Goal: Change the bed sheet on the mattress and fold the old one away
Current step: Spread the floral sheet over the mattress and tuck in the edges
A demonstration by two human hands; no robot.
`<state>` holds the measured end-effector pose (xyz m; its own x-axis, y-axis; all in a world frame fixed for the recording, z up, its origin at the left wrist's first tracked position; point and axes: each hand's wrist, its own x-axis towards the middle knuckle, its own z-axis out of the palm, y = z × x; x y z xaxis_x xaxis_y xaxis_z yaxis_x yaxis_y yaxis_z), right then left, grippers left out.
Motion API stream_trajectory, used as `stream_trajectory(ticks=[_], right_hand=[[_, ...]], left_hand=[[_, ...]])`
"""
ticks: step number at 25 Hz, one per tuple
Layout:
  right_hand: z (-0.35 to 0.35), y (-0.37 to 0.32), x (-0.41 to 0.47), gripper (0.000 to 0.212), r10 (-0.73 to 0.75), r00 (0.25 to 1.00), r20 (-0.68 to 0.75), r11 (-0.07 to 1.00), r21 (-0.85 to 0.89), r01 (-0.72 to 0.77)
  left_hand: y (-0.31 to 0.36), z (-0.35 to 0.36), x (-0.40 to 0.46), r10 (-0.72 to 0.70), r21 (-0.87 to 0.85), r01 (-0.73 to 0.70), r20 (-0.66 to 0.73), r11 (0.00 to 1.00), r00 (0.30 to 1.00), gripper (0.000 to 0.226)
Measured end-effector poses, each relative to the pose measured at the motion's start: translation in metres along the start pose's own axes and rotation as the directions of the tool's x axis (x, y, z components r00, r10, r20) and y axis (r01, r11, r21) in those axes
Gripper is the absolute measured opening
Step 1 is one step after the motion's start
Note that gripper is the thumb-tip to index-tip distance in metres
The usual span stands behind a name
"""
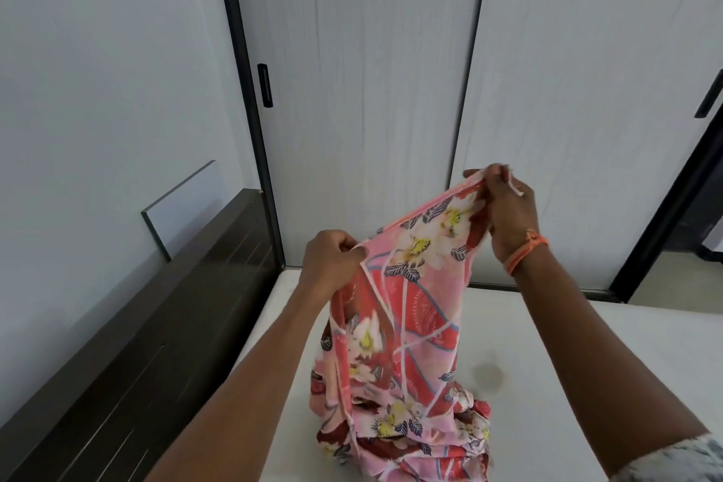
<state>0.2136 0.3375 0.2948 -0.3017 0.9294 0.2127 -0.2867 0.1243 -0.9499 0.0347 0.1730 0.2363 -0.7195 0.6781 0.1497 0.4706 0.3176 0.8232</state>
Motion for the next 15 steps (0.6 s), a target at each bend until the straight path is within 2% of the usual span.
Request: stream_trajectory(ticks=[2, 3, 7, 9, 12, 15], right_hand=[[-0.011, 0.003, 0.009, 0.034, 0.039, 0.992, -0.118, 0.999, 0.016, -0.037], [-0.014, 0.007, 0.012, 0.034, 0.069, 0.985, -0.161, 0.998, 0.015, -0.067], [-0.018, 0.028, 0.018, 0.035, 0.193, 0.960, -0.203, 0.976, 0.140, -0.167], [-0.020, 0.032, 0.022, 0.032, 0.222, 0.946, -0.238, 0.970, 0.153, -0.189], [-0.024, 0.032, 0.026, 0.034, 0.168, 0.940, -0.296, 0.986, 0.049, -0.160], [-0.028, 0.031, 0.031, 0.037, 0.123, 0.950, -0.286, 0.991, -0.009, -0.131]], left_hand=[[-0.012, 0.001, 0.000, -0.039, -0.029, 0.037, -0.061, 0.999, 0.997, 0.015], [-0.014, 0.002, 0.000, -0.034, -0.065, 0.031, -0.045, 0.997, 0.998, 0.017], [-0.006, 0.007, -0.005, 0.059, -0.251, -0.009, 0.192, 0.968, 0.980, 0.015], [-0.002, 0.008, -0.009, 0.103, -0.230, -0.051, 0.218, 0.972, 0.971, 0.021], [-0.004, 0.004, -0.004, 0.138, -0.200, -0.103, 0.168, 0.974, 0.976, 0.023], [-0.005, 0.001, 0.003, 0.091, -0.157, -0.064, 0.167, 0.986, 0.982, 0.022]])
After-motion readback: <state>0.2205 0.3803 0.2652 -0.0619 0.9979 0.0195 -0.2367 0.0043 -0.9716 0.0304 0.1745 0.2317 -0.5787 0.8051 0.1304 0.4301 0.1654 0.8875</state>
